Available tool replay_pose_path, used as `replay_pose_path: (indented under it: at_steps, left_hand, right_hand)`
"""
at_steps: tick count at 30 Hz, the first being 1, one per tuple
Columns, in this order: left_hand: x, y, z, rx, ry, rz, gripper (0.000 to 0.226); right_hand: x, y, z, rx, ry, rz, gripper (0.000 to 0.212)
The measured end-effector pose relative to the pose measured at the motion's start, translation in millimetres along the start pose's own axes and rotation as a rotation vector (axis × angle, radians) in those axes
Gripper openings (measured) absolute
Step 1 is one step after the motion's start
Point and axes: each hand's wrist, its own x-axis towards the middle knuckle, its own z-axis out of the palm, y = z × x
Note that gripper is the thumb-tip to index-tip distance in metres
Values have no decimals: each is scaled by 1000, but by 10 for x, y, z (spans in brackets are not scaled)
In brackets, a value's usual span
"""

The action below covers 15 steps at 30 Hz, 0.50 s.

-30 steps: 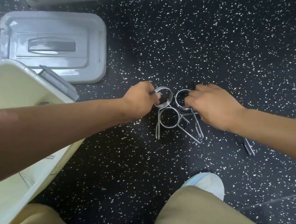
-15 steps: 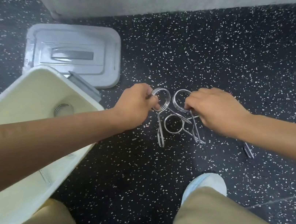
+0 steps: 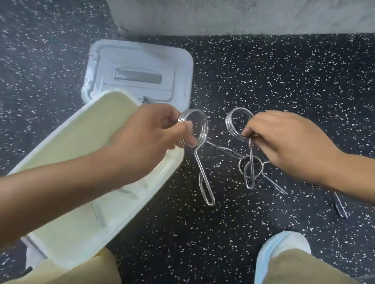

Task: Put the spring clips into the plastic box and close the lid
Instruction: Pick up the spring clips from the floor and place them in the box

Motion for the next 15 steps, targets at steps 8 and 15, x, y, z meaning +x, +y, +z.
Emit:
replay_pose_path:
  at_steps: [8, 15]
  left_hand:
    - [-441, -82, -611, -72, 76, 14, 30]
    - [-695, -267, -963, -78, 185, -36, 33]
  right_hand:
    - [223, -487, -134, 106, 51, -66, 20]
    - [439, -845, -178, 168, 80, -110, 18]
